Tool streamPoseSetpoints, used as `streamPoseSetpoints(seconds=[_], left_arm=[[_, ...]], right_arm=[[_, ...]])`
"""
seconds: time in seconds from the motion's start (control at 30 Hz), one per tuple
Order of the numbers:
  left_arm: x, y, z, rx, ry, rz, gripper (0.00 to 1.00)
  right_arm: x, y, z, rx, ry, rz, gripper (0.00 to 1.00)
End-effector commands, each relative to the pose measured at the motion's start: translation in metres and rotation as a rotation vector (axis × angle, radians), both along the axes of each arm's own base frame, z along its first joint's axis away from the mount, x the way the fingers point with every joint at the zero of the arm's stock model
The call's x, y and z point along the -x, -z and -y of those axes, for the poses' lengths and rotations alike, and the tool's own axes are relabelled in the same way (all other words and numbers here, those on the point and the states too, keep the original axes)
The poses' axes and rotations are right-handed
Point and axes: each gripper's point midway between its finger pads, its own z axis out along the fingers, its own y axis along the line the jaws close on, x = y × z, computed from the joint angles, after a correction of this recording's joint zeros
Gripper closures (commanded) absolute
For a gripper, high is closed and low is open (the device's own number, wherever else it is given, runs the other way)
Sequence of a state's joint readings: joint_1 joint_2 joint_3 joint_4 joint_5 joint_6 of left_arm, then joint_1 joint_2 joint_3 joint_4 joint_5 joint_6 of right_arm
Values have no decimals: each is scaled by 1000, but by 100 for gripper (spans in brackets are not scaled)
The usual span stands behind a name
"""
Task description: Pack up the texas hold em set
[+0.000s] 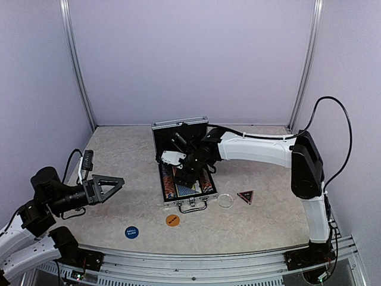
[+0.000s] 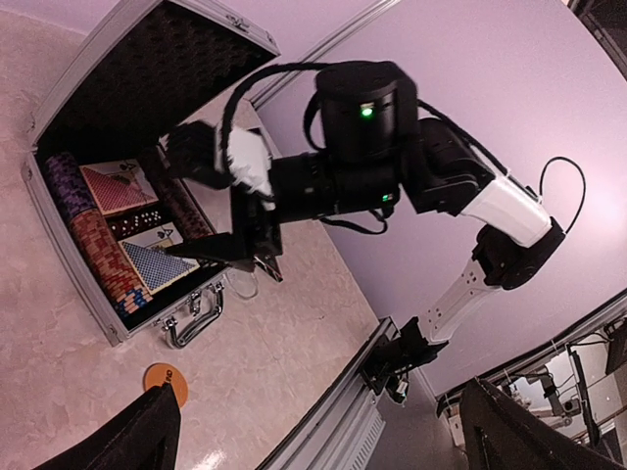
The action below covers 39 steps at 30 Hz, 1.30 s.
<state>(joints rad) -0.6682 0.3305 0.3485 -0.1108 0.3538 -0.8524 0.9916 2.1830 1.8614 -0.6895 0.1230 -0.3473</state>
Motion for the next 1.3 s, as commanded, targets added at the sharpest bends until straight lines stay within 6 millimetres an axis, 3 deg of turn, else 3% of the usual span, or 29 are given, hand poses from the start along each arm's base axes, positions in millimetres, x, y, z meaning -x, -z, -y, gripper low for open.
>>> streamPoseSetpoints(seconds=[0.0,0.1,0.43,0.77,1.1,1.27], left_arm=[[-7,19,-3,-57,-35,-44,1],[-8,25,-2,-69,-38,-62,1],[-16,45,2,-119,-54,-122,1],[-15,48,15,-110,-32,-126,1],[-11,45,17,-114,-32,-117,1],[-11,48,16,-118,-37,-124,1]], right_arm=[[4,-60,11,-113,96,11,13],[9,-56,33,-102,178,-10,7],[33,-37,102,-186,446,-174,0],[44,13,164,-146,627,-294,0],[47,43,168,-69,582,-341,1],[59,56,164,-38,506,-394,2]])
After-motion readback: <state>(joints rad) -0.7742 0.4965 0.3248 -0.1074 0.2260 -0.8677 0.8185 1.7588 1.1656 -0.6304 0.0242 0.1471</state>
